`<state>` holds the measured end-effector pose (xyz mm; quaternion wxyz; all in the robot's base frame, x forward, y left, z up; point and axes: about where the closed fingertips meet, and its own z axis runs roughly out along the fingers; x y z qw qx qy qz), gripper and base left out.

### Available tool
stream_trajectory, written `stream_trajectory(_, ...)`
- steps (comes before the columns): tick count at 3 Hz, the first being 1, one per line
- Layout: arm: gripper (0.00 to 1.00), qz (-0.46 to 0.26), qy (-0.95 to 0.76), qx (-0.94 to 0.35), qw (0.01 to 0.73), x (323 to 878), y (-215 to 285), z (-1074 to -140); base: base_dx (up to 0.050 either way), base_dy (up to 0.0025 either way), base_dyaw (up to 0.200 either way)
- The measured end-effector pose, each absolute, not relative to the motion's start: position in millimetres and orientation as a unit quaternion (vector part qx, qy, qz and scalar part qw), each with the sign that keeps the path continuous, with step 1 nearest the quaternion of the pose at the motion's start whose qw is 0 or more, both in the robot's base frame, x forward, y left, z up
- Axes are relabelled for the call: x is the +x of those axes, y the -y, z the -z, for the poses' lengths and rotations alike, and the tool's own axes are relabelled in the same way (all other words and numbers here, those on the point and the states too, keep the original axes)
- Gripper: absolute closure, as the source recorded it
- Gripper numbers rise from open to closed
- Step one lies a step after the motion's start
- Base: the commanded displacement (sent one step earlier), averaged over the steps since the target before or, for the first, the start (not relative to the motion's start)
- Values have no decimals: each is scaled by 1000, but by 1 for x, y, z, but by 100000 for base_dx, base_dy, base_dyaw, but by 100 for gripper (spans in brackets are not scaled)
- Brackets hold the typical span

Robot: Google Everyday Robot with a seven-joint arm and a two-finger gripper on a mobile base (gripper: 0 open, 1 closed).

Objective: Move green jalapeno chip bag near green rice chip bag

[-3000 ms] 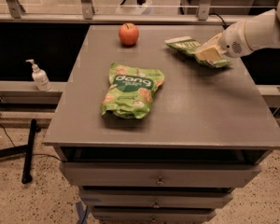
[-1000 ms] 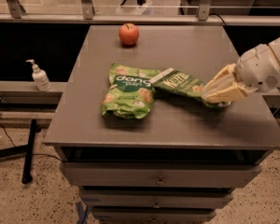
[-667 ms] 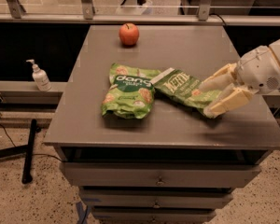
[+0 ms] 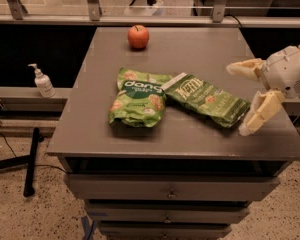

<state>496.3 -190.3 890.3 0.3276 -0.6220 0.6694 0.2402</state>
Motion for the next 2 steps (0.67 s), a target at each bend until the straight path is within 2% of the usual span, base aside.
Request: stream_trajectory(2, 0, -160, -692, -570, 414, 543, 281, -938, 0, 0, 0)
